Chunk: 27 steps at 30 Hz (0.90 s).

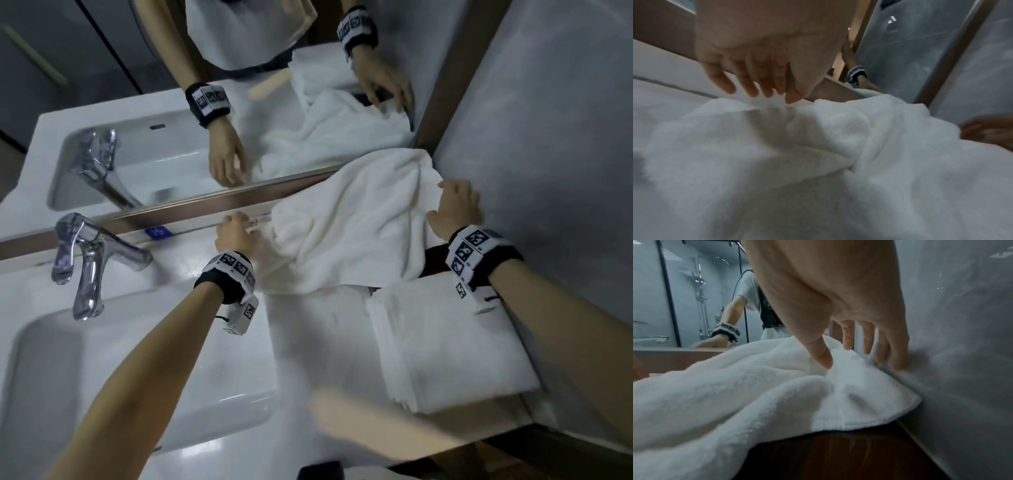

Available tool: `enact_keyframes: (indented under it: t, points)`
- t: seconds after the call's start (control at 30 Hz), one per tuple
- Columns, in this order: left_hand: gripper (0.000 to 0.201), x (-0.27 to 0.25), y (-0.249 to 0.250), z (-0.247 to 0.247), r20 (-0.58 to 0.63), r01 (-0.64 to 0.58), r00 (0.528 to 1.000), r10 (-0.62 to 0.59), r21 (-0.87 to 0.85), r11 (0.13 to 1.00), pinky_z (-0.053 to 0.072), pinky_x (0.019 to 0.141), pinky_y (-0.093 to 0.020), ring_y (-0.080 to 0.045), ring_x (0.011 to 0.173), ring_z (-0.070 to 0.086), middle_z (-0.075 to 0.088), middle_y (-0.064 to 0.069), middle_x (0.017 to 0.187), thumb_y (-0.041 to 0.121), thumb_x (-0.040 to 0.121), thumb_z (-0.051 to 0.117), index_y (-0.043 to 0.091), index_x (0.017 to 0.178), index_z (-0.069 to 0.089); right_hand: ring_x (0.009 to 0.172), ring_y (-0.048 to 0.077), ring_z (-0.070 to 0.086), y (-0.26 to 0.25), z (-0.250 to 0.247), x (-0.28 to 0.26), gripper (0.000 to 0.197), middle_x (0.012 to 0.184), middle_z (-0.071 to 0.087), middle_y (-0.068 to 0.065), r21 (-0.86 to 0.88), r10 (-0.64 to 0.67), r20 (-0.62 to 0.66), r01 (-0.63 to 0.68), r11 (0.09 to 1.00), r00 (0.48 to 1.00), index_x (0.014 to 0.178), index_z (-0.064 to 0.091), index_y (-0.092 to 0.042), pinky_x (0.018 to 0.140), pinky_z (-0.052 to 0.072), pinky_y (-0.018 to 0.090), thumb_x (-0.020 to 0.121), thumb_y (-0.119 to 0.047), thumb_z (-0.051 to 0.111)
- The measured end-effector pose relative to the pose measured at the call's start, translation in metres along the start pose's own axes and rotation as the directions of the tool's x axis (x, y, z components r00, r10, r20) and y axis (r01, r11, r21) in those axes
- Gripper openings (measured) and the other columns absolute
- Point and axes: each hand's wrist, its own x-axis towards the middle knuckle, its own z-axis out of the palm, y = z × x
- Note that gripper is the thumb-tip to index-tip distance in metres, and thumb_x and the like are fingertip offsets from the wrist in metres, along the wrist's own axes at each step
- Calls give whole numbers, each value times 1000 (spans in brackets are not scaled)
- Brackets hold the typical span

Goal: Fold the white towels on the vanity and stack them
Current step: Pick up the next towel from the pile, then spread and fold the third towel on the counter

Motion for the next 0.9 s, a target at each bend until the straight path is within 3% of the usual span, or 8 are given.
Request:
enact_keyframes:
  t: [0.1, 0.23, 0.37, 0.47, 0.6, 0.7, 0.8, 0.9]
  points:
    - [59, 2, -3, 4, 19, 186, 982, -188, 75, 980, 34, 103, -50, -42, 128, 36, 36, -23, 139, 23, 87, 59, -1, 135, 34, 131, 42, 34, 0, 5, -3, 64, 145, 31, 23, 1, 33, 66, -34, 999, 997, 140, 29, -7, 104, 36, 48, 86, -19, 61]
    - [83, -1, -8, 4, 11, 296, 955, -296, -2, 955, 38, 101, -44, -39, 124, 45, 39, -21, 138, 36, 79, 70, -2, 138, 27, 120, 44, 48, 0, 8, -6, 63, 133, 46, 29, -14, 140, 111, -139, 990, 984, 132, 33, 6, 93, 44, 46, 85, -21, 65]
    - [64, -10, -20, -10, 121, 336, 942, -314, -293, 895, 51, 91, -43, -36, 101, 63, 66, -17, 113, 50, 66, 60, 5, 112, 59, 99, 38, 60, 3, -4, -10, 29, 112, 62, 24, -89, 79, 202, -62, 994, 976, 100, 56, 2, 74, 46, 36, 89, -25, 56]
    - [44, -10, -6, -24, 122, 301, 953, -278, -492, 817, 45, 81, -32, -28, 96, 57, 61, -16, 108, 34, 87, 56, -5, 108, 58, 116, 37, 52, 0, -14, -9, 45, 131, 51, 21, 185, 25, 174, -58, 981, 984, 124, 45, 0, 92, 46, 41, 88, -23, 58]
    - [28, -28, 33, -40, 73, 168, 983, -169, -732, 660, 43, 50, -7, -15, 73, 55, 53, -2, 73, 12, 95, 47, 16, 67, 50, 122, 19, 43, -27, -40, -21, 62, 142, 38, 5, 656, -81, 93, 0, 755, 992, 141, 29, -17, 95, 40, 31, 87, -13, 59]
    - [26, -50, 58, -55, 34, 76, 996, -82, -803, 591, 43, 54, -17, -14, 67, 49, 51, 2, 73, 17, 94, 48, 21, 68, 48, 114, 11, 43, -53, -60, -39, 51, 138, 42, 2, 705, -248, 35, 152, 692, 968, 138, 40, -21, 92, 40, 22, 90, -8, 52]
    - [22, -71, 74, -75, -31, -13, 999, -28, -872, 490, 37, 57, -25, -12, 62, 45, 48, 1, 69, 14, 93, 47, 20, 72, 51, 89, 7, 59, -76, -76, -66, 34, 108, 64, 3, 787, -373, 78, 173, 592, 924, 100, 68, -18, 68, 47, 9, 90, -2, 40]
    - [15, -99, 87, -92, -79, -107, 993, 83, -898, 427, 52, 82, -37, -26, 89, 62, 65, -15, 99, 10, 95, 47, 10, 101, 61, 87, 10, 59, -93, -90, -95, 42, 96, 65, 4, 917, -483, 170, 42, 397, 859, 92, 67, -13, 68, 50, 12, 85, 8, 32]
